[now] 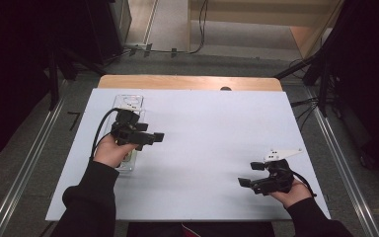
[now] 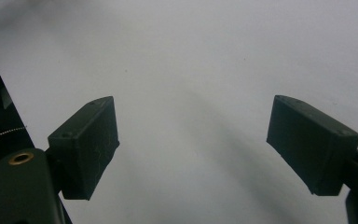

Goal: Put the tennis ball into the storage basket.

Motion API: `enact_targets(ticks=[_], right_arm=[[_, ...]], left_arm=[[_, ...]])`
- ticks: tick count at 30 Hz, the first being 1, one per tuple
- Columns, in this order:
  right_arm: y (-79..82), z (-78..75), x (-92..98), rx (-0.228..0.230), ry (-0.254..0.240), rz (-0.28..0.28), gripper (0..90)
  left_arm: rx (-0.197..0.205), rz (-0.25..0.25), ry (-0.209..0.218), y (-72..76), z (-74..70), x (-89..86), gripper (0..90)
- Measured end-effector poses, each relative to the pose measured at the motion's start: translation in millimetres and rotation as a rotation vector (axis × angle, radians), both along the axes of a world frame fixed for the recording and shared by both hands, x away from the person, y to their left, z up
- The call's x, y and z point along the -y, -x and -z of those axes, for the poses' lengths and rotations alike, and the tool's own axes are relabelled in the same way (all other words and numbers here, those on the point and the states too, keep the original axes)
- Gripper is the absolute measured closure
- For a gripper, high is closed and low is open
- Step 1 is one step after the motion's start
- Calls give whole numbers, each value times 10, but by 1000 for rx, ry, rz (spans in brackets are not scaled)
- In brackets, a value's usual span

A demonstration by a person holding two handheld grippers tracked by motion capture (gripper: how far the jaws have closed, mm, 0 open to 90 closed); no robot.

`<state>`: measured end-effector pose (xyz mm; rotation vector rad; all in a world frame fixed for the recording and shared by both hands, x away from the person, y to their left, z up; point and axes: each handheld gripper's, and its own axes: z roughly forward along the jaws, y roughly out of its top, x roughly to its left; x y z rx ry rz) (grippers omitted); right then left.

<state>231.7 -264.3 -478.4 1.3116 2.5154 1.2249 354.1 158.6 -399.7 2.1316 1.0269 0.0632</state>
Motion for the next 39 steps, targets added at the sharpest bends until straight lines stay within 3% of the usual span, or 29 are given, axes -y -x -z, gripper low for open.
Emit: enact_targets(ticks=[6,16,24,39], right_arm=[[0,1,2,1,2,1,146],[4,0,5,0,3,3,146],[2,1,4,-1,2,0,146],[3,2,4,0,2,-2,146]], left_arm=[[-6,5,13,70,70,0,203],[35,24,-1,230,121,0,203],[45,38,4,319,154,9,203],[23,109,-17,502,249,49,201]])
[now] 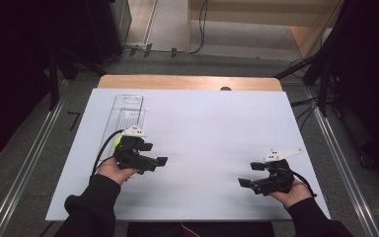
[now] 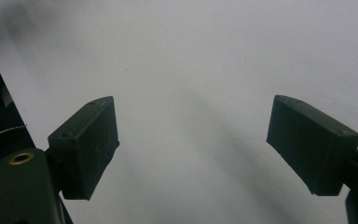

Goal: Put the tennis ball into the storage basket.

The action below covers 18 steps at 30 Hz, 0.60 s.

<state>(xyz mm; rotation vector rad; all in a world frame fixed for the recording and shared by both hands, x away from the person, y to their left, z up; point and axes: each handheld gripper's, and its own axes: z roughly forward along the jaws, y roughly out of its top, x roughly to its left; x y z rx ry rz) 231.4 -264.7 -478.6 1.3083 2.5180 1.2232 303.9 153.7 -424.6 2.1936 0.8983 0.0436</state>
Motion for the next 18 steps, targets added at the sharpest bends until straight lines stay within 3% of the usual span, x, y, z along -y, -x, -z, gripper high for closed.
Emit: enact_targets(ticks=[14,18], right_arm=[[-4,2,0,-4,1,1,146],[-3,2,-2,-4,2,1,146]], left_arm=[[2,12,13,119,130,-81,201],[-10,28,-2,163,175,-101,201]])
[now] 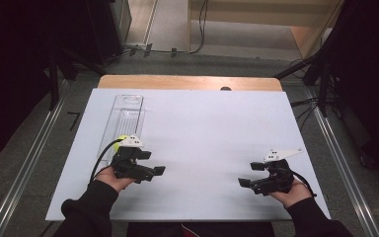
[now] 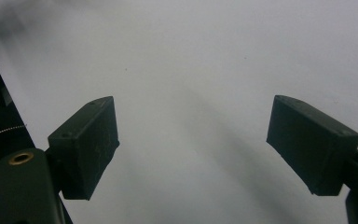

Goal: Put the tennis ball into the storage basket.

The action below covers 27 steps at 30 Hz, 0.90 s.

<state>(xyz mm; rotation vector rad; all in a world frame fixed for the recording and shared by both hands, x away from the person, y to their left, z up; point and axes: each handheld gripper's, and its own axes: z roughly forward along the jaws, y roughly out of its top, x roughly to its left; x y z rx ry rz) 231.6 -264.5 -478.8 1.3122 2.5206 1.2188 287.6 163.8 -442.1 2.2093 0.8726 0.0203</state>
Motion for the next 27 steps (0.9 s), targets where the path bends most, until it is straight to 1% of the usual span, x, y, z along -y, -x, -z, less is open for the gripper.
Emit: enact_targets(ticks=[1,2,5,9,12,14,18,21,27], right_arm=[[0,0,0,0,0,1,146],[0,0,-1,-1,1,2,146],[-1,1,0,-1,1,2,146],[-1,1,-4,0,1,1,146],[-2,1,-5,-1,1,1,146],[-3,2,-5,-3,1,1,146],[-3,3,-5,-2,0,0,146],[-2,4,-5,-1,3,-2,146],[-7,9,-7,-3,-3,-4,146]], left_arm=[[-7,2,-1,14,10,-7,201],[-4,9,-2,22,20,-18,201],[-14,13,0,50,46,-52,201],[-15,-3,-1,67,76,-93,201],[-13,1,18,86,89,-119,201],[-8,3,13,96,94,-131,201],[-19,-2,16,110,115,-152,201],[-20,4,14,120,125,-165,201],[-28,-2,14,133,143,-215,201]])
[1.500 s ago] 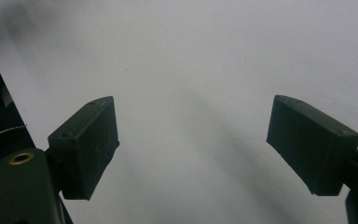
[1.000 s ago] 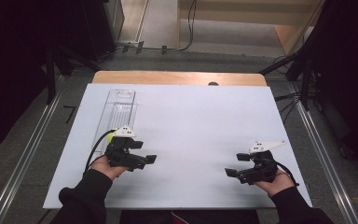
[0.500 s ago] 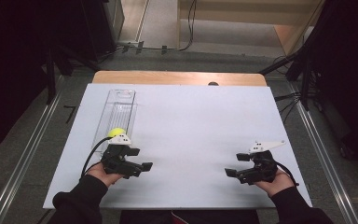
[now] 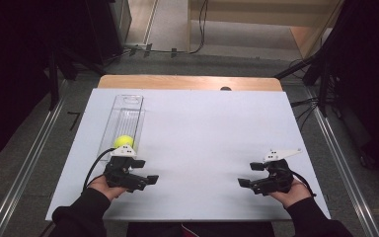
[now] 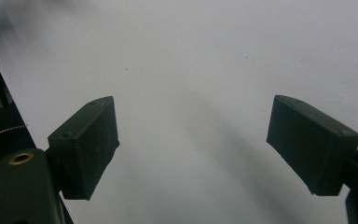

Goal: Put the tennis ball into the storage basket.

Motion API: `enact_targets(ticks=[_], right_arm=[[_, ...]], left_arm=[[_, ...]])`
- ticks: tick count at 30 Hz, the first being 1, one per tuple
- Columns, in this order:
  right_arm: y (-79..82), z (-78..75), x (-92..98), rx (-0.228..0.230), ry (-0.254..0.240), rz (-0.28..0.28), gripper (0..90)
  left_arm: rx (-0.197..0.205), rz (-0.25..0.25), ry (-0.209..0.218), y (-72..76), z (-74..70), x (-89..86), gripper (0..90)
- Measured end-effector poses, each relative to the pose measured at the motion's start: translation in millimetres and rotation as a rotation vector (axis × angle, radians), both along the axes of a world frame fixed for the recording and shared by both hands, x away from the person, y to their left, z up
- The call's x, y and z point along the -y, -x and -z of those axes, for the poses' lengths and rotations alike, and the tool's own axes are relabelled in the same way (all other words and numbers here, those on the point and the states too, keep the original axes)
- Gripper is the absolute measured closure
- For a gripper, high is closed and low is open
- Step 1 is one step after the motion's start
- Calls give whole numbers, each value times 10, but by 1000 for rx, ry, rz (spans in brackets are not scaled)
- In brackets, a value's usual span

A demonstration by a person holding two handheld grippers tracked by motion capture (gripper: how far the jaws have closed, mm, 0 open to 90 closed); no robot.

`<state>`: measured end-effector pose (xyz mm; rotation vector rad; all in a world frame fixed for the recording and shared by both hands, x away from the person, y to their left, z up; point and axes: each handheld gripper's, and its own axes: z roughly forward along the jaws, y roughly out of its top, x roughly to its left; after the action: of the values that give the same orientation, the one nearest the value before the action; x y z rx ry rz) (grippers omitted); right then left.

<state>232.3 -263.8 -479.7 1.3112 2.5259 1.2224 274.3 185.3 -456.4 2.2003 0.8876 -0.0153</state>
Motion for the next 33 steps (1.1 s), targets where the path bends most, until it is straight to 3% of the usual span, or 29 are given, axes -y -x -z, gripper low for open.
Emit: enact_targets(ticks=[11,33], right_arm=[[-2,4,-6,-5,-1,2,146],[-3,4,-3,-3,1,0,146]], left_arm=[[-16,8,-32,33,33,-44,201],[-23,2,-32,31,44,-62,201]])
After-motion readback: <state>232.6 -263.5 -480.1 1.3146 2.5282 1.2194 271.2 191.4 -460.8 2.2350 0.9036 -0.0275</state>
